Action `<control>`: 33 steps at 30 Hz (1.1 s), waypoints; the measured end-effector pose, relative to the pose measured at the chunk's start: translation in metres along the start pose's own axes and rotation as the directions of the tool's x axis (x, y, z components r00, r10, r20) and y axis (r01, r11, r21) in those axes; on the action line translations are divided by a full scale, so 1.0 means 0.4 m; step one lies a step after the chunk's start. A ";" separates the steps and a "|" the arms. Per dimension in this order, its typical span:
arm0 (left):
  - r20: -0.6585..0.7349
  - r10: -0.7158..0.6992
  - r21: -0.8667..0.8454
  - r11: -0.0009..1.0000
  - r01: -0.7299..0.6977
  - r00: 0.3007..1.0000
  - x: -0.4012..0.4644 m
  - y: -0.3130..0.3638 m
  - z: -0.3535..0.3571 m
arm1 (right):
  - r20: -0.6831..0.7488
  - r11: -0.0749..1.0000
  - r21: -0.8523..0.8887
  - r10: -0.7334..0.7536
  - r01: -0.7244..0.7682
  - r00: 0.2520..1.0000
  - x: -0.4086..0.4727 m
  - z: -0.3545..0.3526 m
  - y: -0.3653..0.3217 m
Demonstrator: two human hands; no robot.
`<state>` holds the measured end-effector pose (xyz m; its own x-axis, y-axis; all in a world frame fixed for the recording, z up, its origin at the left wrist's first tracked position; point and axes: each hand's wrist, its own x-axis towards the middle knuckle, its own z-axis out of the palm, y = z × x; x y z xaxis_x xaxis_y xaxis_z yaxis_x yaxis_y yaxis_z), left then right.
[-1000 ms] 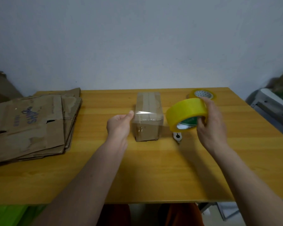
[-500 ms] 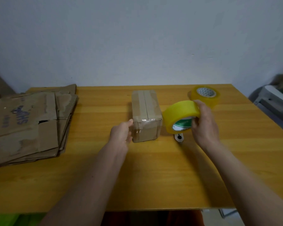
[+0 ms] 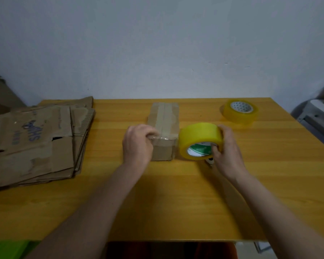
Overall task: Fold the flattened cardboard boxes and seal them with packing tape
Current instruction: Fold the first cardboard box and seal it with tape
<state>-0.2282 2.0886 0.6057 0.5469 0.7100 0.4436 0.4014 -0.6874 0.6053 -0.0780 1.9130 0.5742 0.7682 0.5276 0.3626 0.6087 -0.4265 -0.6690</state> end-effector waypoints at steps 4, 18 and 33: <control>0.320 0.026 0.440 0.881 -0.173 0.947 0.055 0.046 -0.024 | 0.117 0.995 0.094 -0.039 0.028 0.992 -0.018 0.014 -0.041; 0.603 -0.007 0.400 0.868 -0.294 0.798 0.114 -0.001 0.012 | 0.571 0.952 0.281 -0.064 -0.121 0.819 -0.061 -0.011 -0.134; 0.555 0.067 0.347 0.887 -0.303 0.829 0.170 -0.012 0.027 | 0.683 0.889 0.269 0.095 -0.370 0.725 -0.035 -0.069 -0.137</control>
<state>-0.1847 2.1384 0.6258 0.8879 0.4582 0.0416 0.4452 -0.8785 0.1733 -0.1167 1.9087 0.6234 0.4790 0.8434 -0.2433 0.2040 -0.3766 -0.9036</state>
